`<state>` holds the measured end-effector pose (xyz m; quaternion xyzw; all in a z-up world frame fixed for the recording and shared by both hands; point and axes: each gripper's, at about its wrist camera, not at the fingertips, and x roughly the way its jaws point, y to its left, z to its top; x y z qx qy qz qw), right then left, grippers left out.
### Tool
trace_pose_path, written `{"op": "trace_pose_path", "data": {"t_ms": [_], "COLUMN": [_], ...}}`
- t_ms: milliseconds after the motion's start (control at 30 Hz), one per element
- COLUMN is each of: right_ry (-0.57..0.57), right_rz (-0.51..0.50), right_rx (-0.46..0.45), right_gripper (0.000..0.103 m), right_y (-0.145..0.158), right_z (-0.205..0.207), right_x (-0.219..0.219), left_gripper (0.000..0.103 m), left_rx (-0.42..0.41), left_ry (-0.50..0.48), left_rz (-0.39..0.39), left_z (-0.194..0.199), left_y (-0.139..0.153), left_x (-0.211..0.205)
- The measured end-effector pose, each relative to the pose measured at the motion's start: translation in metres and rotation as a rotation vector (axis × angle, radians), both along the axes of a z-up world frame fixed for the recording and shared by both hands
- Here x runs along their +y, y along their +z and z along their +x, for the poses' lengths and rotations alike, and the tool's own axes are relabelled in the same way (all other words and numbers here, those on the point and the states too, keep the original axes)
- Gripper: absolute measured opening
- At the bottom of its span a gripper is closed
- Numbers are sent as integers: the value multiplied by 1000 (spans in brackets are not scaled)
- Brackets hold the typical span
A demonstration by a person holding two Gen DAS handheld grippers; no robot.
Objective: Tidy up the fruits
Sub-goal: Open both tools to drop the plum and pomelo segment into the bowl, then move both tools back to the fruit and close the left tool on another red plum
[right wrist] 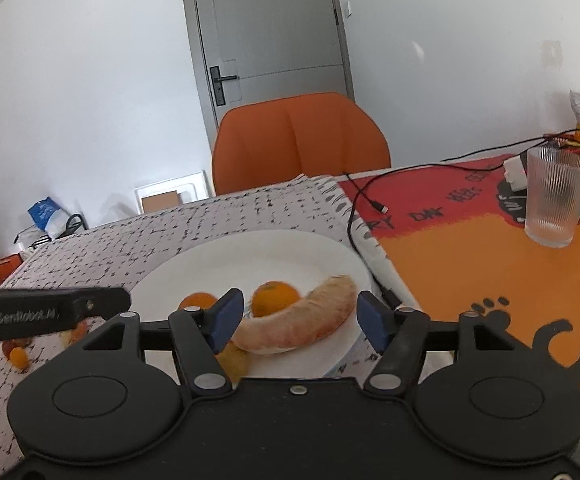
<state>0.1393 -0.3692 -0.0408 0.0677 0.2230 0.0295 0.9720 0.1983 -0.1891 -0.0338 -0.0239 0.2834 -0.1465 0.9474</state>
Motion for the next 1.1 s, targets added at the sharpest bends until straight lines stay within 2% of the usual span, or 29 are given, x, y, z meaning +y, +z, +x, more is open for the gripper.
{"op": "trace_pose_path", "data": {"t_ms": [233,333,467,533,600,667,767,933,1100], "right_ry": [21,31,47,57,66,78,89,107,133], "right_rz": [8,17,17,15,13,12,13,19,25], "right_rx": [14,14,12,9,3,-1,-3,-12,-12], "right_gripper": [63,65,66,71,75,77,83,101,103], "right_y": [-1,0,2,4,5,6,6,6,6], "right_z": [-8,-10,-10,-11,-12,-13,-14,-15,-16], "right_x": [8,13,21,26,31,36,44,56,66], "left_gripper": [26,36,55,63,80,87,91,92,95], "left_rx": [12,9,1,-5,-15,-31,-56,-67,-69], "left_ry": [30,58,103,125,137,148,166,189,218], "left_rz": [-13,-10,-12,-16,-21,-20,-6,2,16], "left_z": [-6,-12,-21,-25,-30,-36,-45,-55,-63], "left_y": [3,4,7,8,10,13,16,16,12], "left_x": [14,25,44,54,62,69,77,91,105]}}
